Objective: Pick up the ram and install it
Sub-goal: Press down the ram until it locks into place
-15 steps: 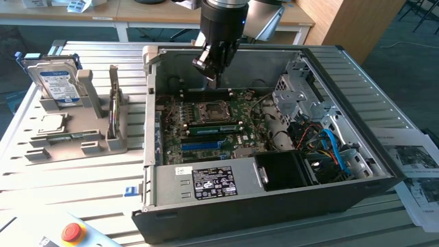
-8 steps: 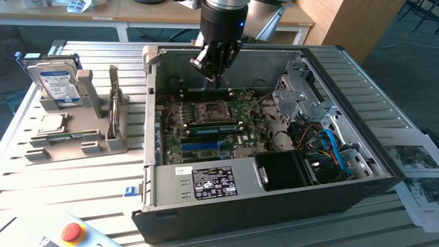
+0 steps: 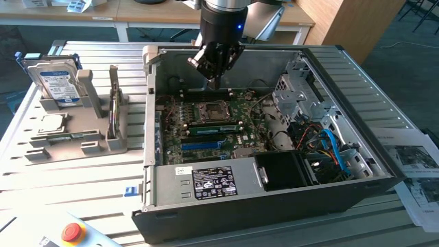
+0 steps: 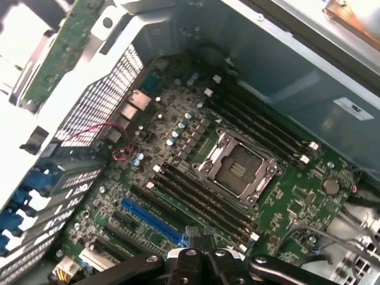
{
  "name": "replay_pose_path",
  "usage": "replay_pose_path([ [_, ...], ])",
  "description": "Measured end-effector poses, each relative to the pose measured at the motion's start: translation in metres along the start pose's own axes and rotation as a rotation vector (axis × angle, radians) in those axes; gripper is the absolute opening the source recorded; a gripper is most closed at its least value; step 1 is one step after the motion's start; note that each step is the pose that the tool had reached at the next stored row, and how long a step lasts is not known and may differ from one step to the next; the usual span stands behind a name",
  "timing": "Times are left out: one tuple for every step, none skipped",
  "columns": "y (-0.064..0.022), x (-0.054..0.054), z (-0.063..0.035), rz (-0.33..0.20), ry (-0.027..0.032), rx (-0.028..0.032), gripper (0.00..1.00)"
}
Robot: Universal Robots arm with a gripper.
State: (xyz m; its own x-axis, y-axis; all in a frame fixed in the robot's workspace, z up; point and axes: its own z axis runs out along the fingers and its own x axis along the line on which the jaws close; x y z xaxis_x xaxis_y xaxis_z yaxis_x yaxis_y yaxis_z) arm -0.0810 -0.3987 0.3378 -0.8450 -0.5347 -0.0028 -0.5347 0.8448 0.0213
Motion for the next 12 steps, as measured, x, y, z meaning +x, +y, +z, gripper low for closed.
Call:
replay_pose_path([
  [0.0000, 0.0000, 0.0003, 0.016, -0.0005, -0.0003, 0.10],
  [0.0000, 0.0000, 0.0007, 0.032, -0.0011, -0.0006, 0.10],
  [0.0000, 0.0000, 0.0010, 0.050, -0.0016, -0.0008, 0.10],
  [-0.0001, 0.0000, 0.0013, 0.066, -0.0021, -0.0010, 0.10],
  [-0.0001, 0.0000, 0.0016, 0.083, -0.0026, -0.0012, 0.10],
  [-0.0001, 0.0000, 0.0019, 0.099, -0.0031, -0.0014, 0.10],
  [-0.0001, 0.0000, 0.0023, 0.116, -0.0036, -0.0016, 0.10],
  [-0.0001, 0.0000, 0.0026, 0.132, -0.0041, -0.0017, 0.10],
  [-0.0001, 0.0000, 0.0029, 0.150, -0.0046, -0.0019, 0.10],
  [-0.0001, 0.0000, 0.0032, 0.167, -0.0051, -0.0020, 0.10],
  [-0.0001, 0.0000, 0.0035, 0.184, -0.0056, -0.0022, 0.10],
  [-0.0001, 0.0000, 0.0039, 0.201, -0.0061, -0.0022, 0.10],
])
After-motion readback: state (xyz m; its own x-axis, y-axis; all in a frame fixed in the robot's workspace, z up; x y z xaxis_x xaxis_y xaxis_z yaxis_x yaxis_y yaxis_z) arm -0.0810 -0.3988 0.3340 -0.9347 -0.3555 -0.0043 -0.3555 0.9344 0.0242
